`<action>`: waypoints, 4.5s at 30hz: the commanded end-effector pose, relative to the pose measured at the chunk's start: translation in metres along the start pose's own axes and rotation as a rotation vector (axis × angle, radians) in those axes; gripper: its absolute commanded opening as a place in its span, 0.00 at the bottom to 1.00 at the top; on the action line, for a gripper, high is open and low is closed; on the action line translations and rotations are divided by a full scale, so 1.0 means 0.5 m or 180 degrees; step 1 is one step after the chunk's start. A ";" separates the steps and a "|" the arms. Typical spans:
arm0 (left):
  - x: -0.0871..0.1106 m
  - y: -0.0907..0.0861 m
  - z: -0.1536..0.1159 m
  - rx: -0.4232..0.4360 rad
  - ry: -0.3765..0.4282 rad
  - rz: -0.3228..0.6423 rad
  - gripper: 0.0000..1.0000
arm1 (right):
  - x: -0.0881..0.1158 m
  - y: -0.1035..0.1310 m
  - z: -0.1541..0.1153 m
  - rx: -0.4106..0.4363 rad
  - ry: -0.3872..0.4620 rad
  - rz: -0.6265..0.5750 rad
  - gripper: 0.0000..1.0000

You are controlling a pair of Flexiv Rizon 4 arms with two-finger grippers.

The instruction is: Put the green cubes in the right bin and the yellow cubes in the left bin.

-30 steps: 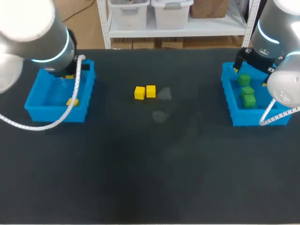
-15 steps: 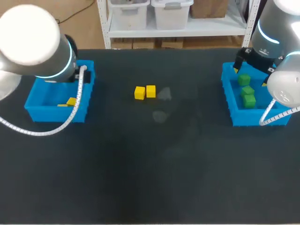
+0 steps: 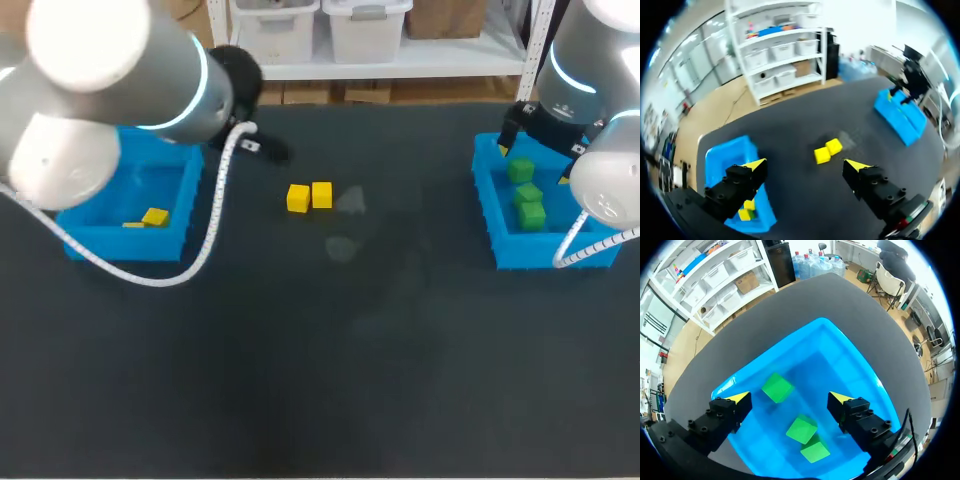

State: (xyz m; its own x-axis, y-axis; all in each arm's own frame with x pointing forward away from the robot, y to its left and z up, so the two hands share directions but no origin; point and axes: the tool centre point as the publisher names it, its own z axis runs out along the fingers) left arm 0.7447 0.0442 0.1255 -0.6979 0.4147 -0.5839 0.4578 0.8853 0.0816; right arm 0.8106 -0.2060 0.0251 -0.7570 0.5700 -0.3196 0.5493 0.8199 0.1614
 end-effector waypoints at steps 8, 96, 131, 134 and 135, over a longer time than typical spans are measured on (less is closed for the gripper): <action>-0.033 -0.040 0.110 0.1755 0.1294 0.2868 1.00 | 0.000 -0.001 0.000 -0.0003 -0.0001 -0.0001 1.00; -0.021 0.007 0.173 0.1947 0.1554 0.2977 0.00 | 0.000 -0.001 0.000 -0.0003 -0.0001 -0.0001 1.00; 0.171 0.364 -0.024 0.0000 0.1798 0.0948 0.00 | 0.000 -0.001 0.000 -0.0003 -0.0001 -0.0001 1.00; 0.179 0.370 -0.025 -0.0072 0.1851 0.0881 0.86 | 0.000 -0.001 0.000 -0.0003 -0.0001 -0.0001 1.00; 0.180 0.370 -0.025 -0.0072 0.1824 0.0859 1.00 | 0.000 -0.001 0.000 -0.0003 -0.0001 -0.0001 1.00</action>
State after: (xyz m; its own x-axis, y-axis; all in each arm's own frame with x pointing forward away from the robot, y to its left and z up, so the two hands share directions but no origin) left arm 0.7755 0.2445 0.0976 -0.7434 0.6401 0.1940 0.6549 0.7555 0.0167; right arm 0.8106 -0.2060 0.0251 -0.7570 0.5700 -0.3195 0.5493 0.8199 0.1614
